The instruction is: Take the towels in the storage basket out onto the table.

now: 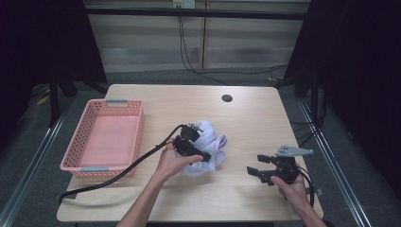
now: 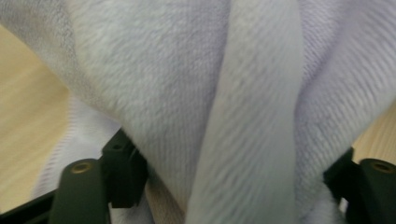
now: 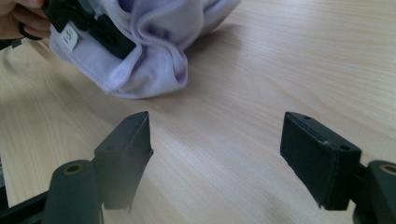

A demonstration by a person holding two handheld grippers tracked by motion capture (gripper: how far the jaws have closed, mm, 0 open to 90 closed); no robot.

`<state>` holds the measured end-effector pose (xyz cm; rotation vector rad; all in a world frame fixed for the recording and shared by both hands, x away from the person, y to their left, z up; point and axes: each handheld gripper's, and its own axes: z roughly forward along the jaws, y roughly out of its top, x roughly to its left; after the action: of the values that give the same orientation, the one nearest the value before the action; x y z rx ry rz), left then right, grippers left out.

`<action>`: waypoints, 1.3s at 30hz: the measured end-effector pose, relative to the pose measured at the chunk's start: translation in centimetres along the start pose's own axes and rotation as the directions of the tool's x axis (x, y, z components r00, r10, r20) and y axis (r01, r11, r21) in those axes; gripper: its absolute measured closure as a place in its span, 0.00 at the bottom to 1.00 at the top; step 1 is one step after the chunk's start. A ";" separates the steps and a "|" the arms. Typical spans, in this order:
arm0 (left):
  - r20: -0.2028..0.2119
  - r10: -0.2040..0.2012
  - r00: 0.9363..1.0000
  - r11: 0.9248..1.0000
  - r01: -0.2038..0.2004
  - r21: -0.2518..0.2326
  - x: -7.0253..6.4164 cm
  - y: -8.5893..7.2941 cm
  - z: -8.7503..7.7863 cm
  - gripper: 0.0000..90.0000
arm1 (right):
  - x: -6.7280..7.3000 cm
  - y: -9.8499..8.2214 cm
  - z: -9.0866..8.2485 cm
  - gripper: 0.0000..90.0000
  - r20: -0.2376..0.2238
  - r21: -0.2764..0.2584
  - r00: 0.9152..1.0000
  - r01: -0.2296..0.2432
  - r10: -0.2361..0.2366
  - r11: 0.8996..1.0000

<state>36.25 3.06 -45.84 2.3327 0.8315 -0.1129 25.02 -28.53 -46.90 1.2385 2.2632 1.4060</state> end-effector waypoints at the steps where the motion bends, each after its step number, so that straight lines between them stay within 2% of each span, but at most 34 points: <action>1: 0.006 -0.004 1.000 1.000 0.004 -0.010 0.0 -0.1 0.3 0.27 | 0.0 0.0 0.0 0.27 0.003 0.005 1.000 0.004 -0.004 1.000; 3: 0.008 0.000 1.000 1.000 0.000 -0.004 0.0 -0.3 0.7 0.21 | 0.1 0.0 0.1 0.27 0.003 0.009 1.000 0.003 -0.003 1.000; 4: 0.006 -0.002 1.000 1.000 0.002 -0.017 0.0 -0.3 0.7 0.19 | 0.2 0.0 0.2 0.27 0.000 0.009 1.000 0.005 -0.005 1.000; 9: -0.016 0.023 1.000 0.999 -0.024 -0.044 -0.3 -0.1 -1.1 0.17 | 0.4 0.1 0.3 0.26 -0.010 0.011 1.000 0.007 -0.007 1.000; 11: -0.005 0.035 0.999 0.994 -0.036 -0.100 -0.7 0.0 -2.4 0.18 | 0.5 0.3 0.5 0.26 -0.007 0.013 1.000 0.012 -0.012 1.000; 13: 0.033 0.036 0.999 0.988 -0.031 -0.152 -0.7 -0.1 -3.8 0.22 | 0.7 0.6 0.7 0.25 -0.015 0.011 1.000 0.008 -0.008 1.000; 16: 0.007 0.051 0.999 0.981 -0.048 -0.189 -0.9 -0.9 -5.5 0.28 | 1.1 1.3 1.0 0.26 -0.025 0.008 0.999 0.024 -0.024 1.000; 18: -0.006 0.055 0.998 0.978 -0.055 -0.203 -1.1 -1.5 -6.5 0.37 | 1.5 1.9 1.2 0.30 -0.032 -0.002 0.999 0.040 -0.040 0.999; 19: 0.002 0.062 0.998 0.974 -0.060 -0.218 -1.2 -1.9 -7.0 0.41 | 1.7 2.3 1.3 0.32 -0.041 -0.004 0.998 0.047 -0.048 0.999; 21: -0.010 0.075 0.997 0.968 -0.075 -0.241 -1.7 -2.8 -7.9 0.55 | 2.0 3.0 2.0 0.41 -0.060 -0.007 0.996 0.060 -0.060 0.998; 22: -0.011 0.083 0.996 0.968 -0.084 -0.238 -1.9 -3.2 -8.3 0.57 | 2.2 3.4 2.4 0.42 -0.070 -0.003 0.995 0.072 -0.072 0.997; 23: -0.004 0.088 0.996 0.965 -0.086 -0.248 -2.1 -3.7 -8.6 0.60 | 2.3 3.8 3.0 0.44 -0.082 0.003 0.994 0.079 -0.079 0.997; 25: -0.016 0.113 0.993 0.963 -0.113 -0.245 -2.4 -4.4 -8.9 0.66 | 2.6 4.5 4.2 0.53 -0.089 0.012 0.992 0.091 -0.089 0.996; 27: -0.004 0.120 0.993 0.953 -0.116 -0.281 -2.4 -4.8 -8.7 0.66 | 2.9 5.0 5.7 0.56 -0.084 0.039 0.990 0.117 -0.113 0.992; 28: 0.011 0.123 0.992 0.948 -0.114 -0.298 -2.3 -4.8 -8.4 0.62 | 3.0 5.1 6.3 0.57 -0.073 0.045 0.990 0.122 -0.118 0.992; 31: 0.060 0.132 0.989 0.949 -0.109 -0.297 -1.8 -4.3 -6.7 0.46 | 2.7 5.4 7.9 0.55 -0.095 0.057 0.990 0.107 -0.101 0.993; 32: 0.072 0.139 0.988 0.954 -0.114 -0.277 -1.7 -4.2 -6.1 0.43 | 2.8 5.4 8.4 0.54 -0.098 0.064 0.990 0.108 -0.101 0.992; 34: 0.047 0.126 0.991 0.962 -0.110 -0.251 -1.7 -4.2 -5.0 0.39 | 2.9 5.4 9.2 0.54 -0.127 0.066 0.987 0.112 -0.102 0.992; 35: 0.042 0.124 0.991 0.966 -0.111 -0.232 -1.6 -4.3 -4.7 0.40 | 3.1 5.4 9.6 0.54 -0.123 0.072 0.986 0.121 -0.111 0.990; 37: 0.008 0.125 0.992 0.970 -0.121 -0.210 -1.6 -4.6 -4.3 0.59 | 3.4 5.4 10.1 0.59 -0.120 0.077 0.986 0.127 -0.117 0.989; 38: 0.018 0.118 0.993 0.970 -0.111 -0.215 -1.4 -4.7 -4.4 0.69 | 3.5 5.4 10.3 0.66 -0.108 0.083 0.987 0.129 -0.120 0.988; 39: 0.025 0.110 0.994 0.967 -0.101 -0.234 -1.3 -4.8 -4.6 0.77 | 3.6 5.4 10.3 0.73 -0.093 0.082 0.987 0.135 -0.127 0.987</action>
<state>31.76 8.02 -44.51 2.1416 0.6618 -0.0128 31.45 -18.19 -47.06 1.0490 2.4410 1.3516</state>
